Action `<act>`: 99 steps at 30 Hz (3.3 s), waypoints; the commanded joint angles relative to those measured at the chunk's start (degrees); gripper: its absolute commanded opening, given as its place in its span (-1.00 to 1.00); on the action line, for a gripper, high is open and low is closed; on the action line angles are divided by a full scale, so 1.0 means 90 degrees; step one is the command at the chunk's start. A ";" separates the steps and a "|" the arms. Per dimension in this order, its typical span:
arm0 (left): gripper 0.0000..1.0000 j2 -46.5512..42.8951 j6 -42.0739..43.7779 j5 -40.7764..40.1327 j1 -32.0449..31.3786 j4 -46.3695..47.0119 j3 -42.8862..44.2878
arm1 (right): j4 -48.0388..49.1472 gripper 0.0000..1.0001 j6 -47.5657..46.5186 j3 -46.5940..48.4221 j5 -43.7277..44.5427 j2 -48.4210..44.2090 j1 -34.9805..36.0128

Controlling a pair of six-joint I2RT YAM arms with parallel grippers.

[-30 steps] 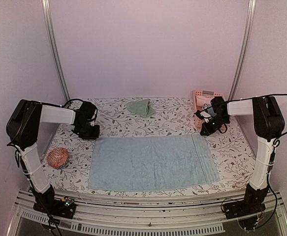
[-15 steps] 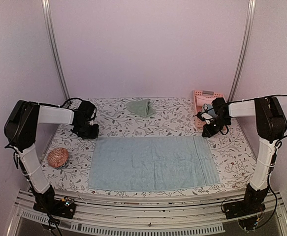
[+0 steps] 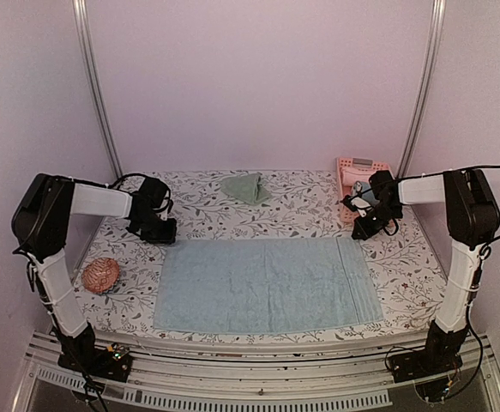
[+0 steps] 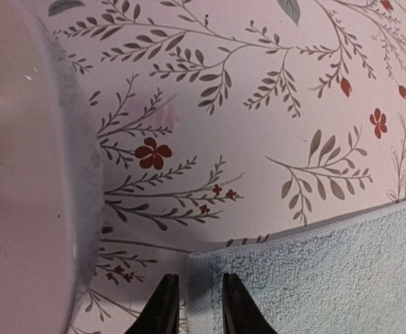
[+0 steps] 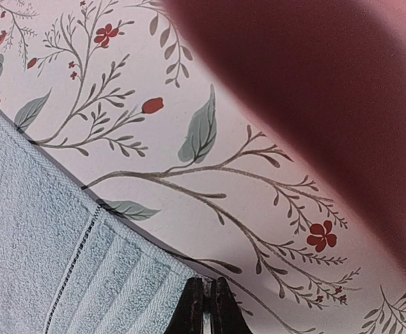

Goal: Roll the towels
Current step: Pick up the towel from the center of the board, then fold the towel at the center of the board.

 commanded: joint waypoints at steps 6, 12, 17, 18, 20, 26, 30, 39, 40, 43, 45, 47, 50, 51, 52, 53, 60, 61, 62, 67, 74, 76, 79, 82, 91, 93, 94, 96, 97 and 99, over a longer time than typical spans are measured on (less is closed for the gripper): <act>-0.48 0.0404 0.0086 -0.0246 -0.0077 0.0025 0.0253 | -0.0084 -0.94 -0.0044 -0.0020 -0.0065 0.0085 -0.0035; -0.47 0.0530 0.0103 -0.0276 -0.0091 0.0033 0.0294 | -0.0093 -0.94 -0.0054 -0.0003 -0.0079 0.0103 -0.0036; -0.52 0.0535 0.0144 -0.0140 -0.0113 0.0164 0.0222 | -0.0126 -0.94 -0.0061 0.0008 -0.0109 0.0161 -0.0040; -0.54 0.0528 0.0147 -0.0104 -0.0117 0.0189 0.0215 | -0.0127 -0.94 -0.0063 0.0009 -0.0118 0.0171 -0.0037; -0.61 0.0528 0.0164 -0.0063 -0.0132 0.0212 0.0198 | -0.0135 -0.94 -0.0064 0.0014 -0.0119 0.0190 -0.0037; -1.00 0.0457 0.0194 -0.0075 -0.0135 0.0252 0.0171 | -0.0157 -0.94 -0.0063 0.0028 -0.0212 0.0203 -0.0039; -1.00 0.0012 0.0223 -0.0095 -0.0168 0.0362 0.0048 | -0.0132 -0.95 -0.0048 0.0050 -0.0300 -0.0036 -0.0062; -1.00 -0.1415 0.0207 -0.0253 -0.0178 0.0778 -0.0553 | -0.0288 -0.95 -0.0129 0.0020 -0.0891 -0.0814 -0.0137; -1.00 -0.1500 0.0215 -0.0244 -0.0181 0.0788 -0.0587 | -0.0301 -0.95 -0.0140 0.0010 -0.0906 -0.0878 -0.0142; -1.00 -0.1650 0.0234 -0.0159 -0.0177 0.0695 -0.0593 | -0.0316 -0.95 -0.0178 -0.0021 -0.0936 -0.1092 -0.0169; -1.00 -0.1743 0.0234 -0.0132 -0.0181 0.0635 -0.0610 | -0.0333 -0.95 -0.0190 -0.0047 -0.0935 -0.1235 -0.0202; -1.00 -0.1851 0.0238 -0.0125 -0.0178 0.0600 -0.0657 | -0.0333 -0.94 -0.0237 -0.0084 -0.0899 -0.1352 -0.0234; -1.00 -0.2098 0.0242 -0.0174 -0.0170 0.0580 -0.0759 | -0.0357 -0.95 -0.0296 -0.0166 -0.0852 -0.1470 -0.0315; -1.00 -0.2176 0.0244 -0.0190 -0.0171 0.0575 -0.0805 | -0.0364 -0.95 -0.0314 -0.0190 -0.0859 -0.1497 -0.0347; -1.00 -0.2218 0.0251 -0.0192 -0.0174 0.0569 -0.0844 | -0.0379 -0.95 -0.0317 -0.0219 -0.0873 -0.1530 -0.0371; -1.00 -0.2306 0.0246 -0.0186 -0.0169 0.0548 -0.0888 | -0.0390 -0.95 -0.0339 -0.0268 -0.0892 -0.1564 -0.0386; -1.00 -0.2596 0.0135 0.0227 -0.0169 0.0230 -0.1129 | -0.0486 -0.95 -0.0507 -0.0685 -0.1142 -0.1982 -0.0409; -1.00 -0.2634 0.0111 0.0272 -0.0173 0.0123 -0.1146 | -0.0511 -0.95 -0.0533 -0.0774 -0.1189 -0.2064 -0.0406; -1.00 -0.2685 0.0093 0.0282 -0.0169 0.0017 -0.1170 | -0.0546 -0.95 -0.0557 -0.0842 -0.1230 -0.2143 -0.0406; -1.00 -0.2945 0.0104 0.0329 -0.0172 -0.0620 -0.1201 | -0.0901 -0.95 -0.0601 -0.1061 -0.1363 -0.2628 -0.0406; -1.00 -0.3143 0.0005 0.0266 -0.0152 -0.1368 -0.1010 | -0.1474 -0.95 -0.0864 -0.1241 -0.1730 -0.3269 -0.0401; -1.00 -0.3162 -0.0066 0.0352 -0.0102 -0.1594 -0.0931 | -0.1623 -0.95 -0.0933 -0.1260 -0.1746 -0.3433 -0.0402; -1.00 -0.3208 -0.0141 0.0503 -0.0072 -0.1932 -0.0861 | -0.1829 -0.94 -0.1073 -0.1322 -0.1853 -0.3636 -0.0406; -1.00 -0.3228 -0.0131 0.0456 -0.0054 -0.2233 -0.0788 | -0.1970 -0.95 -0.1285 -0.1502 -0.1876 -0.3817 -0.0411; -1.00 -0.3317 -0.0036 0.0316 -0.0003 -0.2794 -0.0599 | -0.2239 -0.95 -0.1566 -0.1722 -0.1604 -0.4164 -0.0405; -1.00 -0.3348 -0.0022 0.0323 -0.0002 -0.2835 -0.0593 | -0.2280 -0.95 -0.1584 -0.1715 -0.1572 -0.4229 -0.0406; -1.00 -0.3368 -0.0021 0.0347 -0.0002 -0.2853 -0.0589 | -0.2299 -0.94 -0.1587 -0.1711 -0.1564 -0.4251 -0.0401; -1.00 -0.3404 -0.0020 0.0421 -0.0009 -0.2916 -0.0554 | -0.2342 -0.95 -0.1578 -0.1707 -0.1529 -0.4292 -0.0401; -1.00 -0.3433 -0.0021 0.0488 -0.0003 -0.2966 -0.0531 | -0.2352 -0.95 -0.1582 -0.1706 -0.1512 -0.4319 -0.0410; -1.00 -0.3503 0.0005 0.0546 -0.0008 -0.3046 -0.0482 | -0.2364 -0.95 -0.1596 -0.1719 -0.1460 -0.4353 -0.0408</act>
